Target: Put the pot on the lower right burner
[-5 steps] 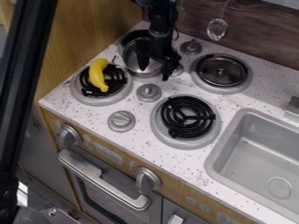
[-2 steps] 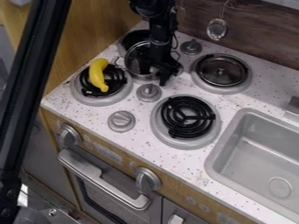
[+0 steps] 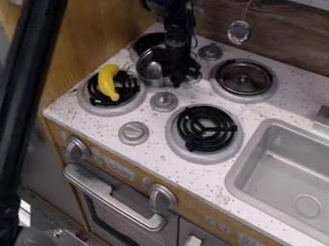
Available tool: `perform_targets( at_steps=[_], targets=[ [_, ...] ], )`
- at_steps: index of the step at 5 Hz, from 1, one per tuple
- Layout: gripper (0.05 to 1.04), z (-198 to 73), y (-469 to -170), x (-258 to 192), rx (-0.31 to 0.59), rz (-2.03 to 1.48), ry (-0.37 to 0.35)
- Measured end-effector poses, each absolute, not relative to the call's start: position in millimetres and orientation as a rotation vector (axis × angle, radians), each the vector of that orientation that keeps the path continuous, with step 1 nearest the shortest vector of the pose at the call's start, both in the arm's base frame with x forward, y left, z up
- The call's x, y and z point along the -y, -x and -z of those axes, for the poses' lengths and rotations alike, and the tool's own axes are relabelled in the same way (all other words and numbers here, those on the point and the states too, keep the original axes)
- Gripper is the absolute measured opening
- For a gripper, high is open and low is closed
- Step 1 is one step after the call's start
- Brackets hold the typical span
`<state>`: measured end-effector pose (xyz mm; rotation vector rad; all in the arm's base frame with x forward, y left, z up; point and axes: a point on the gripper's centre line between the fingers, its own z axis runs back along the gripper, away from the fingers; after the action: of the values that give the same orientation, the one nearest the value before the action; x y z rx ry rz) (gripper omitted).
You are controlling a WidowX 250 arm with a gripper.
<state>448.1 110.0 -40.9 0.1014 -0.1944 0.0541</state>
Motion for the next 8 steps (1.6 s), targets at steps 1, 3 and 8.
perform_targets(
  at_steps=[1, 3, 8],
  targets=[
    [0.088, 14.8, -428.6, -93.0, 0.227, -0.041, -0.086],
    [0.075, 6.9, -355.8, -30.3, 0.179, 0.078, -0.100],
    [0.074, 58.8, -343.6, 48.5, 0.146, 0.262, -0.121]
  ],
)
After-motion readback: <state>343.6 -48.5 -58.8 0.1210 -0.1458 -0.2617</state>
